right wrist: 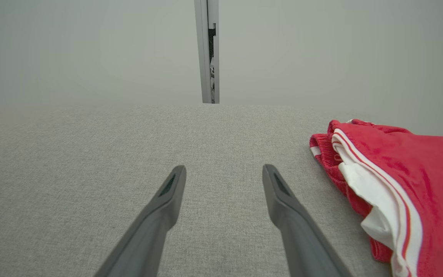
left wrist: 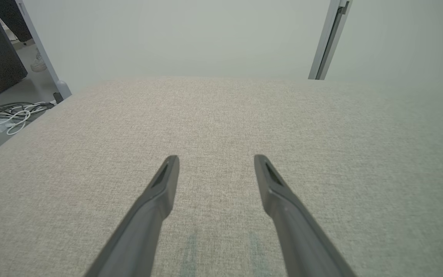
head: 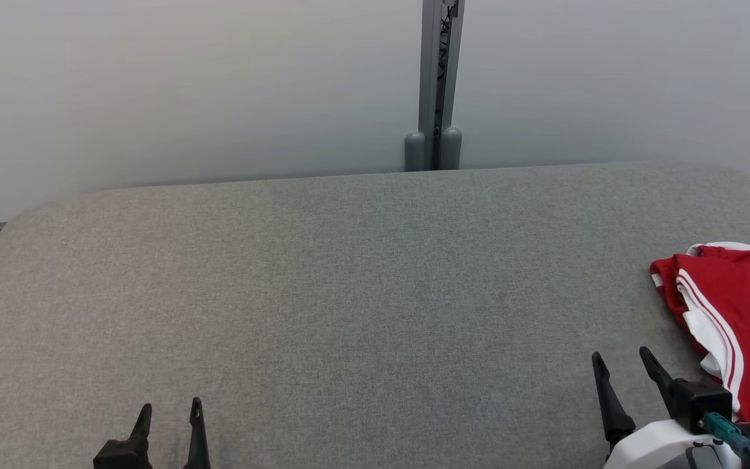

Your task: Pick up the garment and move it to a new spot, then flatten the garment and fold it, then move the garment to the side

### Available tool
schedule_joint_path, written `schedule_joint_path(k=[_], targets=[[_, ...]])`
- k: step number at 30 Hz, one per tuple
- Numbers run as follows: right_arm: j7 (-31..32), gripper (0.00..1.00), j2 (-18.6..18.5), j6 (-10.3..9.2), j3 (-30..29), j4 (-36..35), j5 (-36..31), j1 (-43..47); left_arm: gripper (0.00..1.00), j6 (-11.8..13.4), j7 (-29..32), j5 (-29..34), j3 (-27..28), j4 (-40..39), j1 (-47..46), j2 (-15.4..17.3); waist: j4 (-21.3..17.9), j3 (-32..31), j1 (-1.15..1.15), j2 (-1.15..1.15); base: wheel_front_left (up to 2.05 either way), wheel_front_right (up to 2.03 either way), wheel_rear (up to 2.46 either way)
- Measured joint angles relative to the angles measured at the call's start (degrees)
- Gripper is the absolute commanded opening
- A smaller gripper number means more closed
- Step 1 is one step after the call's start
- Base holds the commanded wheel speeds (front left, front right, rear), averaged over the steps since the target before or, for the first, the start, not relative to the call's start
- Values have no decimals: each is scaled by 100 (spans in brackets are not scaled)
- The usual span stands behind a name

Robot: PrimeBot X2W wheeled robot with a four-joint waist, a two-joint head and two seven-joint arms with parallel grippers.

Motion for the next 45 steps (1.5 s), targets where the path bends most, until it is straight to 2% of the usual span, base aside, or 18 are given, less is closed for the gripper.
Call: schedule_joint_path(k=[34,38,39,45], targets=[[0,100,2,0,57,207,-97,-48,100,20,0,-103,-225,115,-70,1,-83,153,0,0,0,0,0],[0,100,2,0,63,209,-102,-48,100,-129,0,-282,-237,126,-70,2,-95,140,0,0,0,0,0],[0,0,11,0,62,230,-99,-37,0,-133,5,-296,-240,143,-65,-5,-96,139,0,0,0,0,0],[93,0,110,0,35,485,-3,215,0,-134,94,-381,-230,394,127,-71,-96,140,0,0,0,0,0]])
